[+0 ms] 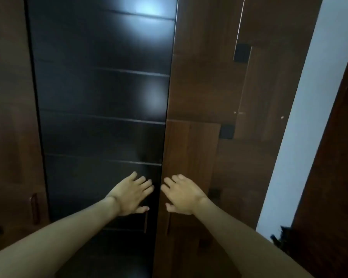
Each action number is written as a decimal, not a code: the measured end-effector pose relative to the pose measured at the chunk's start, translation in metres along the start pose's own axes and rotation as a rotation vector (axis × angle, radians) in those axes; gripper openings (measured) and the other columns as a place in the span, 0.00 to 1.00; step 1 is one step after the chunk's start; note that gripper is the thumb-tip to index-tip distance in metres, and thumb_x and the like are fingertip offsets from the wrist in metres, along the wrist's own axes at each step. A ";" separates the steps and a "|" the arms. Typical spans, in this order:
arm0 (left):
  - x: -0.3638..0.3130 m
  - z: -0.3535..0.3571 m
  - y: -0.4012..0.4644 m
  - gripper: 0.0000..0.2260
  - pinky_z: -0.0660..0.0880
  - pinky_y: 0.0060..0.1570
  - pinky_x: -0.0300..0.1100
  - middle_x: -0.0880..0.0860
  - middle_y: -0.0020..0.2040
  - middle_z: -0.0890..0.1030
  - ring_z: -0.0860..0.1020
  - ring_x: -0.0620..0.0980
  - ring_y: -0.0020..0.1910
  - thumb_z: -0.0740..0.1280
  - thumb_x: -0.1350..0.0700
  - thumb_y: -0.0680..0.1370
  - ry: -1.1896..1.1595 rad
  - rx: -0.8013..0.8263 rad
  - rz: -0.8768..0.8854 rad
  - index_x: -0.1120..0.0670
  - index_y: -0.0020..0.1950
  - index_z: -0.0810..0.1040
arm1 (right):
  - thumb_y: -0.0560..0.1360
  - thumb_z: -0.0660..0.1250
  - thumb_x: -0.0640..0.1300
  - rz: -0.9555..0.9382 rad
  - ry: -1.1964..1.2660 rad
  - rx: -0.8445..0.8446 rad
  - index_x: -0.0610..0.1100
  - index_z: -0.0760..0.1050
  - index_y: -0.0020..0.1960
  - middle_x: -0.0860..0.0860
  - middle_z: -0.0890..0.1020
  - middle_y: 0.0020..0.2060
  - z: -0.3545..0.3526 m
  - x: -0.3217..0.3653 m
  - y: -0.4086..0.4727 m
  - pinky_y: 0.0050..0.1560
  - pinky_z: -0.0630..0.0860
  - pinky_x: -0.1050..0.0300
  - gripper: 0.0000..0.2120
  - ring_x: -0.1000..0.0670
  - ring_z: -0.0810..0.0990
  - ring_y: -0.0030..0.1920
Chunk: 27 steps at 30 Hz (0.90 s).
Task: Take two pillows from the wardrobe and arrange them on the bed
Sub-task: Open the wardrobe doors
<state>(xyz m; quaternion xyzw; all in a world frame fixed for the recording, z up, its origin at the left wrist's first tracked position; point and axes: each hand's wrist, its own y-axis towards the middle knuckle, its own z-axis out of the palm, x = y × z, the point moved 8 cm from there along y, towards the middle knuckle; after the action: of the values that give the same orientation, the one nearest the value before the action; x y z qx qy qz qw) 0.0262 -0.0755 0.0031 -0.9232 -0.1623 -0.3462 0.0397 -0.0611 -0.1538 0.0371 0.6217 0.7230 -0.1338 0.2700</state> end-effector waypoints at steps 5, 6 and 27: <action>-0.048 0.053 0.003 0.34 0.43 0.76 0.60 0.57 0.81 0.54 0.52 0.58 0.80 0.47 0.36 0.82 0.071 0.104 0.184 0.56 0.81 0.49 | 0.81 0.61 0.56 -0.120 -0.046 0.113 0.41 0.72 0.70 0.43 0.77 0.64 0.046 0.051 0.019 0.62 0.69 0.48 0.24 0.44 0.75 0.62; -0.059 0.063 0.004 0.34 0.41 0.77 0.59 0.57 0.82 0.52 0.50 0.57 0.80 0.47 0.36 0.82 0.091 0.118 0.200 0.56 0.81 0.48 | 0.81 0.60 0.55 -0.124 -0.052 0.143 0.41 0.71 0.71 0.43 0.76 0.65 0.059 0.056 0.020 0.63 0.68 0.48 0.25 0.44 0.75 0.63; -0.094 0.097 -0.005 0.31 0.49 0.74 0.68 0.57 0.82 0.44 0.38 0.57 0.80 0.56 0.46 0.83 0.154 0.368 -0.019 0.55 0.82 0.46 | 0.83 0.61 0.53 0.033 -0.148 0.321 0.46 0.66 0.78 0.42 0.59 0.80 0.152 0.069 -0.013 0.76 0.56 0.35 0.25 0.41 0.49 0.81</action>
<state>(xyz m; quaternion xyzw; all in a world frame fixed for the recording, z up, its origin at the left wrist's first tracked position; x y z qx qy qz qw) 0.0187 -0.0782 -0.1319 -0.8696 -0.2279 -0.3804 0.2170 -0.0450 -0.1795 -0.1277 0.6572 0.6601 -0.2884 0.2219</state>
